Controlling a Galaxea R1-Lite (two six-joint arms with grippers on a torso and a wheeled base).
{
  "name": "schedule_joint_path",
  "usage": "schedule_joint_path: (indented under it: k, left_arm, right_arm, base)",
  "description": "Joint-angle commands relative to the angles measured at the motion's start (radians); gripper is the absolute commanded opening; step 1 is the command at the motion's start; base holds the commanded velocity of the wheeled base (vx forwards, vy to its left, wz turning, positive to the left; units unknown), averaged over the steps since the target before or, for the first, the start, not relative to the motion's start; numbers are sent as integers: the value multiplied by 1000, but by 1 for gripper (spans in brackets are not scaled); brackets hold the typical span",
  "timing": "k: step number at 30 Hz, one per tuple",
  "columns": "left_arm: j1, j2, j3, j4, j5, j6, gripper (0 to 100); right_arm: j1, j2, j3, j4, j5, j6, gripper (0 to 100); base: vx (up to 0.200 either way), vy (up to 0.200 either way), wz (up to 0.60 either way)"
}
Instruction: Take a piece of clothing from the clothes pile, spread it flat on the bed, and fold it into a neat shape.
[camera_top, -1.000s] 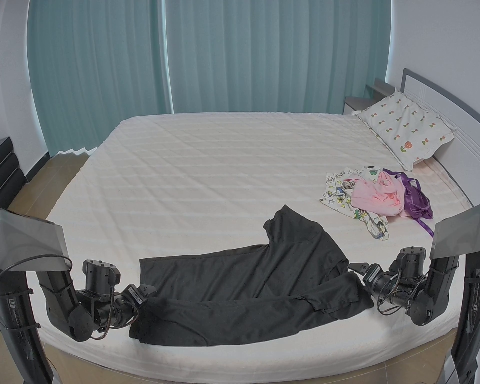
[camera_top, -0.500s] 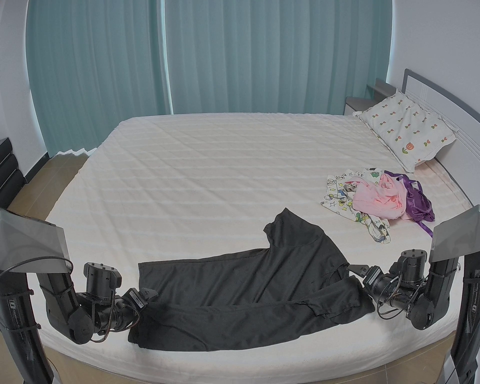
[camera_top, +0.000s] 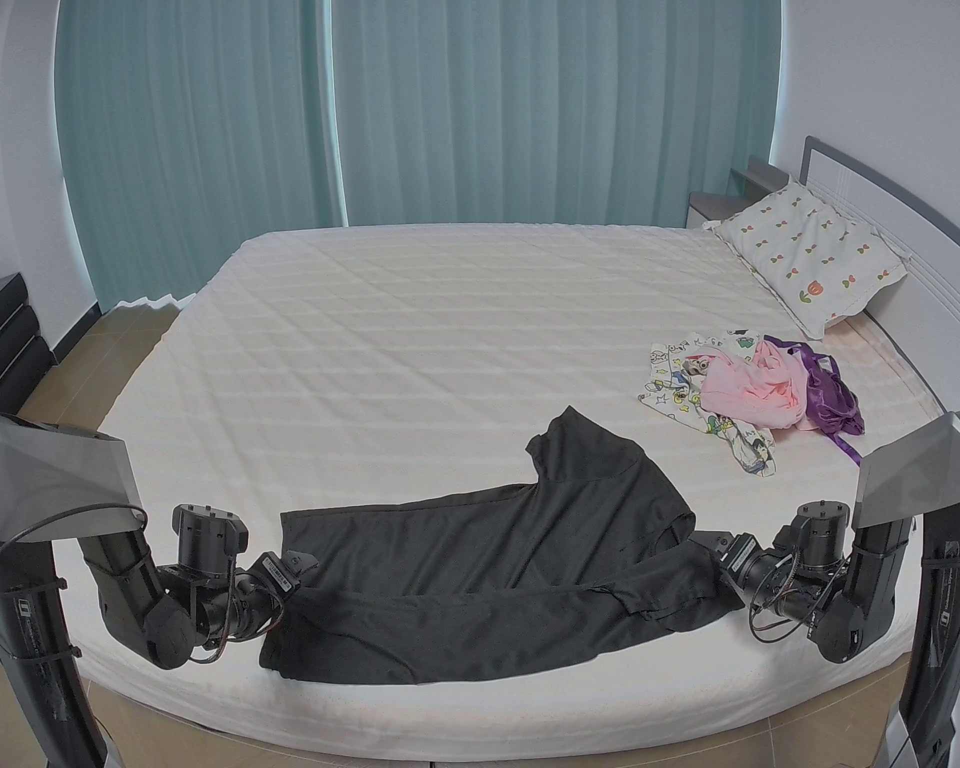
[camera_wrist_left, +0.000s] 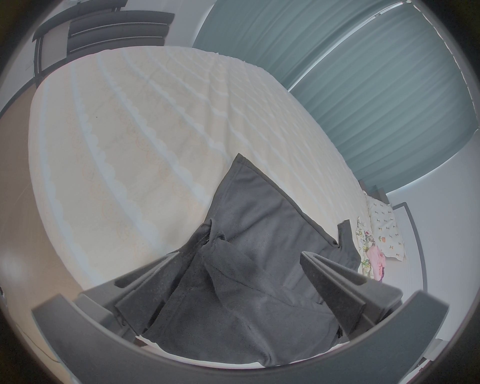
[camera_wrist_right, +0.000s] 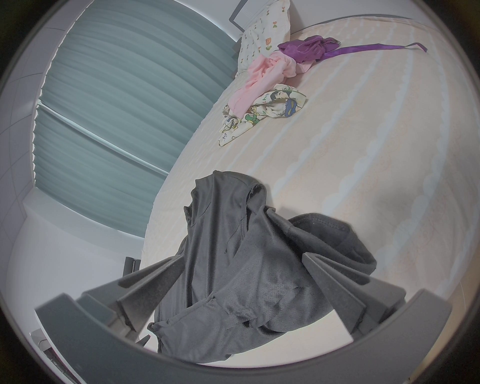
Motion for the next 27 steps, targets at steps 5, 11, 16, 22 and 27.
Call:
schedule_joint_path:
  k: [5, 11, 16, 22, 27]
  left_arm:
    - [-21, 52, -108, 115, 29, 8, 100]
    - [-21, 105, -141, 118, 35, 51, 100]
    - [-22, 130, -143, 110, 116, 72, 0]
    - [-1, 122, -129, 89, 132, 43, 0]
    - [11, 99, -118, 79, 127, -15, 0]
  right_arm:
    - [7, 29, 7, -23, -1, 0, 100]
    - [7, 29, 5, -23, -1, -2, 100]
    - [7, 32, 7, -23, -20, -11, 100]
    - [5, 18, 4, -39, -35, -30, 100]
    - [-13, 0, 5, -50, -55, -125, 100]
  base:
    - [0, 0, 0]
    - [0, 0, 0]
    - [0, 0, 0]
    - [0, 0, 0]
    - [0, 0, 0]
